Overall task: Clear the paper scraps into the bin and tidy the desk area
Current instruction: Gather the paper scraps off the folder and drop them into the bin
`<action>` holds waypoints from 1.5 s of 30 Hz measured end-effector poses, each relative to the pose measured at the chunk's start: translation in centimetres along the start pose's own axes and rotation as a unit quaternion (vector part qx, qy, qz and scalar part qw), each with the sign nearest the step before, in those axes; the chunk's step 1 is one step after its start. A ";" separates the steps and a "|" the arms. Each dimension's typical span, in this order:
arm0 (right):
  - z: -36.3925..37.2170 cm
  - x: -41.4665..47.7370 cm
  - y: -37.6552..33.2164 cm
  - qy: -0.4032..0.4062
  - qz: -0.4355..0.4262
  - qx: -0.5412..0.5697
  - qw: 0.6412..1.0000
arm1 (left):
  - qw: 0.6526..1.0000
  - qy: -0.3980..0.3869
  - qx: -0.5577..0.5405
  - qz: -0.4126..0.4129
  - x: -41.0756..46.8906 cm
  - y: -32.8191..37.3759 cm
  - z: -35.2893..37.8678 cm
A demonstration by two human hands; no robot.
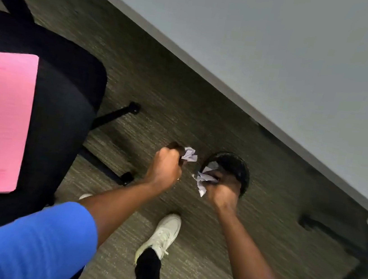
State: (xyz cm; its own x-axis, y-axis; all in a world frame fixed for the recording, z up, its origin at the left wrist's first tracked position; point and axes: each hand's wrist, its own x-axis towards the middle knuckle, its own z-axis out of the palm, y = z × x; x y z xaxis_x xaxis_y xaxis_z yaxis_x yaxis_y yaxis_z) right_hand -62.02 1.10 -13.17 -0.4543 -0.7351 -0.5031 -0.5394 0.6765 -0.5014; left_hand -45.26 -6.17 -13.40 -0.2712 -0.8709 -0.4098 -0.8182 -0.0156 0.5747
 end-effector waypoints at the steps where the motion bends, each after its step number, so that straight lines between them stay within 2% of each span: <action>1: -0.6 0.3 1.4 0.002 0.006 -0.005 1.000 | 1.000 -0.008 -0.019 -0.009 0.4 0.9 1.4; 6: -2.6 3.0 7.7 0.032 0.098 0.053 0.993 | 0.997 -0.017 -0.055 -0.053 3.1 4.7 8.1; 12: -2.8 6.3 11.5 0.035 0.155 0.083 0.984 | 0.999 -0.019 -0.034 -0.021 4.7 7.4 15.2; 15: -1.9 8.2 12.9 0.031 0.168 0.061 0.983 | 0.999 -0.021 -0.019 -0.029 5.6 7.8 18.6; 18: -0.9 9.9 14.2 0.036 0.171 0.034 0.984 | 0.996 -0.031 -0.021 -0.082 7.0 7.6 21.0; 22: 0.2 12.0 16.0 0.055 0.150 0.064 0.985 | 0.985 -0.035 -0.060 -0.161 9.0 6.7 23.1; 25: 0.5 13.0 17.0 0.029 0.136 0.104 0.985 | 0.978 -0.039 -0.101 -0.177 10.1 6.5 24.3; 29: 0.5 13.6 17.4 0.025 0.130 0.143 0.981 | 0.962 -0.067 -0.197 -0.176 10.5 6.7 24.9; 31: 0.5 13.4 17.5 0.028 0.111 0.130 0.985 | 0.962 -0.106 -0.183 -0.171 10.4 6.6 25.0; 35: 0.2 12.5 17.1 0.012 0.101 0.100 0.990 | 0.964 -0.129 -0.174 -0.156 10.1 6.2 24.5; 45: 0.6 9.8 12.9 -0.013 0.063 -0.002 0.998 | 0.976 -0.214 -0.023 -0.008 8.5 4.4 18.8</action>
State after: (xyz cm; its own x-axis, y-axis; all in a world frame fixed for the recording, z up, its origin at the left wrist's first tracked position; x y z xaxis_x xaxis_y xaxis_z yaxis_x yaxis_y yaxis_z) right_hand -72.99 2.66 -25.01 -0.4996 -0.6426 -0.5809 -0.4813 0.7635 -0.4306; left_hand -60.71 -4.38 -27.62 -0.4539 -0.5847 -0.6724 -0.8032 -0.0581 0.5928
